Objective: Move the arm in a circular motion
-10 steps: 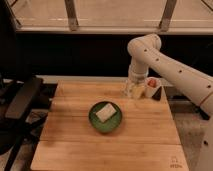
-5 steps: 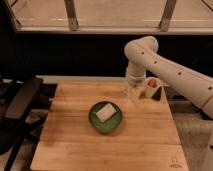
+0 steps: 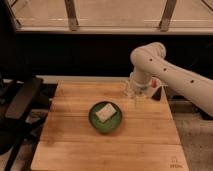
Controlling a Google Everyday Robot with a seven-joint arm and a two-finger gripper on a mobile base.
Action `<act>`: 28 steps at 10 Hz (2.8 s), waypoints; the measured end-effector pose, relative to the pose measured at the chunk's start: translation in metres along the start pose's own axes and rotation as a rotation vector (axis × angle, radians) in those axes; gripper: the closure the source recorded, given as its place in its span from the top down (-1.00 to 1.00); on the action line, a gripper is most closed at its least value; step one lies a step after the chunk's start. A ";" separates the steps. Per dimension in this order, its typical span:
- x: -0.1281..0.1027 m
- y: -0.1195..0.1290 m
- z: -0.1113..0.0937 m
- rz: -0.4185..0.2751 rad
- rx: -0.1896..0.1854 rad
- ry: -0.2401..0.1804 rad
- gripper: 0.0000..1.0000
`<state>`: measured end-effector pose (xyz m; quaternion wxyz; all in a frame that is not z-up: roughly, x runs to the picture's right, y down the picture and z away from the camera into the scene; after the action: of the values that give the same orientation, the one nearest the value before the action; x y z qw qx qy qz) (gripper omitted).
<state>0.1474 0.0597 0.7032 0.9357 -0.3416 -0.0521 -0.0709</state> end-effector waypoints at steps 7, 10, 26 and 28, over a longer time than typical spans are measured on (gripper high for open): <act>0.063 -0.011 -0.001 0.056 0.004 0.000 0.30; 0.056 -0.031 -0.001 0.053 0.005 0.004 0.30; 0.003 0.003 0.003 -0.026 -0.006 -0.005 0.30; 0.030 -0.001 0.001 -0.001 0.002 -0.005 0.30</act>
<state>0.1765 0.0571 0.7092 0.9359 -0.3407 -0.0548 -0.0704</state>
